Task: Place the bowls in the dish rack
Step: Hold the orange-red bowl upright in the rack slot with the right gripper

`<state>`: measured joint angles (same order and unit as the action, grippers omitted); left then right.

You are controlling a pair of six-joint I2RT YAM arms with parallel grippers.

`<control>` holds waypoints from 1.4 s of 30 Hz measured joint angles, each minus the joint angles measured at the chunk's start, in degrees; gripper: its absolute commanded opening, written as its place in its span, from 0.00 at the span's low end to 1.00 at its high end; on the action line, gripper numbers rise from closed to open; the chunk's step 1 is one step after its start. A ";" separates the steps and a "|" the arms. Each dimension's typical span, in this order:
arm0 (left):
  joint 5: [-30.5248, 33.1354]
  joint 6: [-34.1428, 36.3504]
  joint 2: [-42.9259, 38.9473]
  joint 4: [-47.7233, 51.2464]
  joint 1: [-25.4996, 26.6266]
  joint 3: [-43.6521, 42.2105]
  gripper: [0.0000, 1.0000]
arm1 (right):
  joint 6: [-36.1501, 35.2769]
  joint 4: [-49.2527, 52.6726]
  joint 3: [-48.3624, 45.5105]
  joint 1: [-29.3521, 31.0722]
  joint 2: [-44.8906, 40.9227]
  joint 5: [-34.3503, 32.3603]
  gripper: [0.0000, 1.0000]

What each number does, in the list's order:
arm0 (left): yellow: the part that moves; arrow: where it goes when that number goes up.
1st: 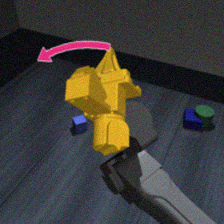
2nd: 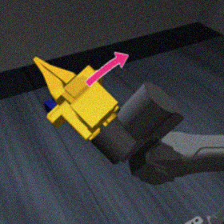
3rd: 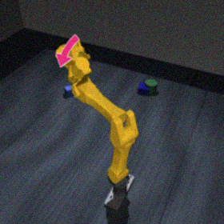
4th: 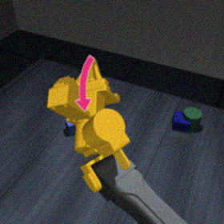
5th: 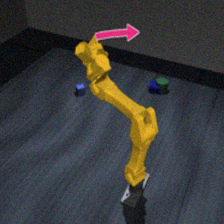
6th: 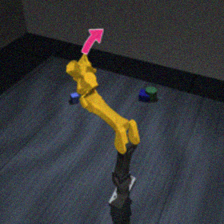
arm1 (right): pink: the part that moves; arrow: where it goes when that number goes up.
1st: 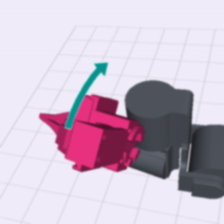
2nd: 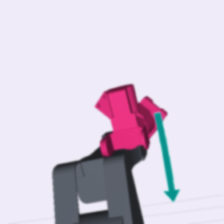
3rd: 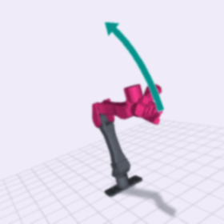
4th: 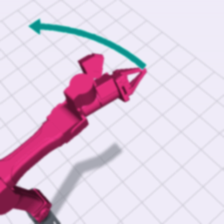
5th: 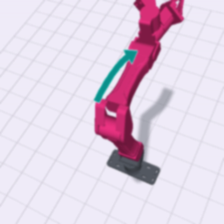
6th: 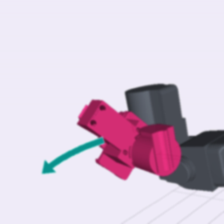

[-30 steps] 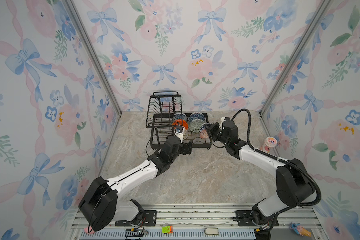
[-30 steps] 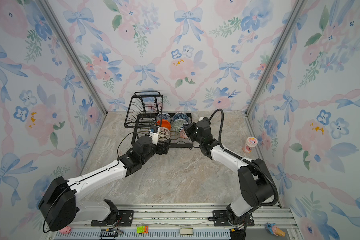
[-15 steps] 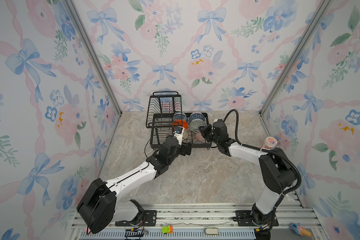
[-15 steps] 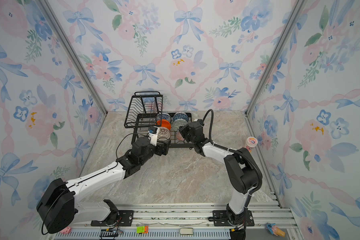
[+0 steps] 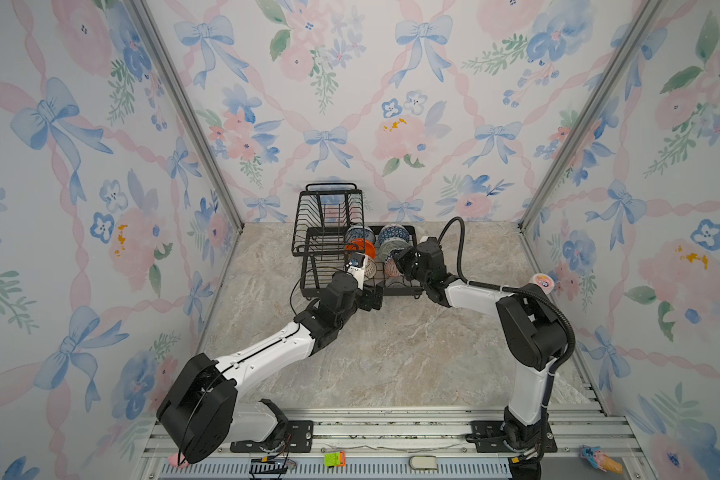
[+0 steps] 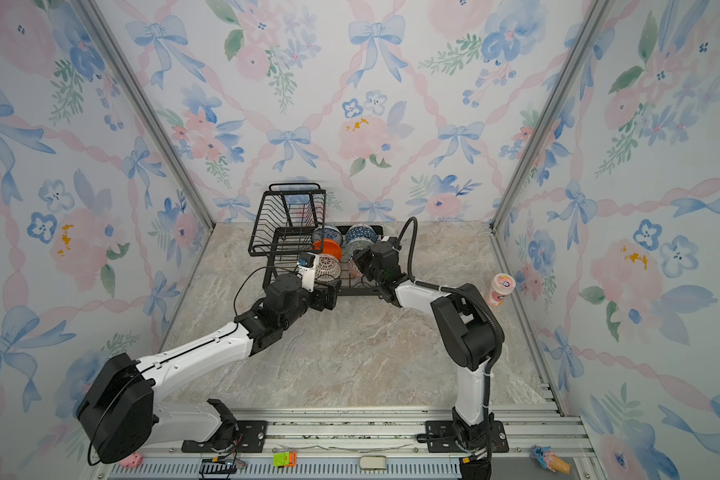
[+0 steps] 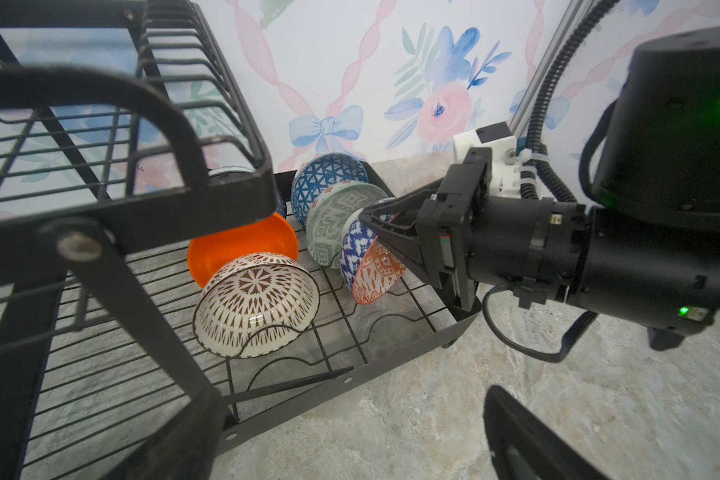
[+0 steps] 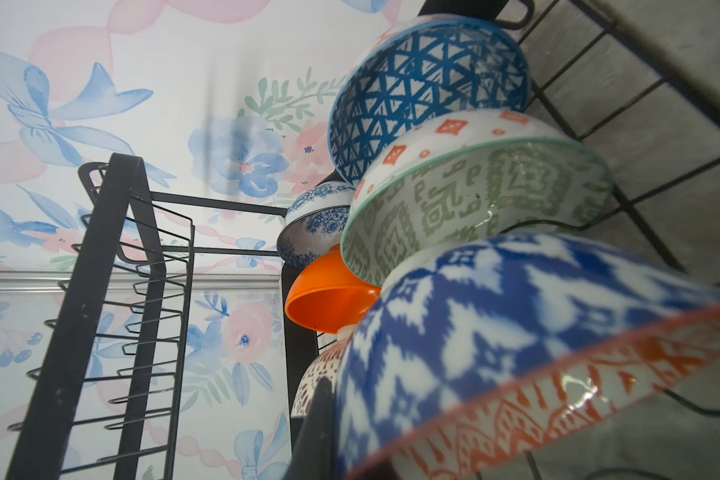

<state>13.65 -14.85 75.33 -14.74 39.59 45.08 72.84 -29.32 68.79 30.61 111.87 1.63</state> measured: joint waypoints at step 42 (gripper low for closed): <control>0.24 -0.48 0.28 -0.20 -0.42 0.00 0.98 | 0.85 -16.87 -6.21 2.36 4.92 -5.57 0.01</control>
<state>13.89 -15.33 75.61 -14.94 39.18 45.08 73.69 -46.19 62.59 32.97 116.79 -3.95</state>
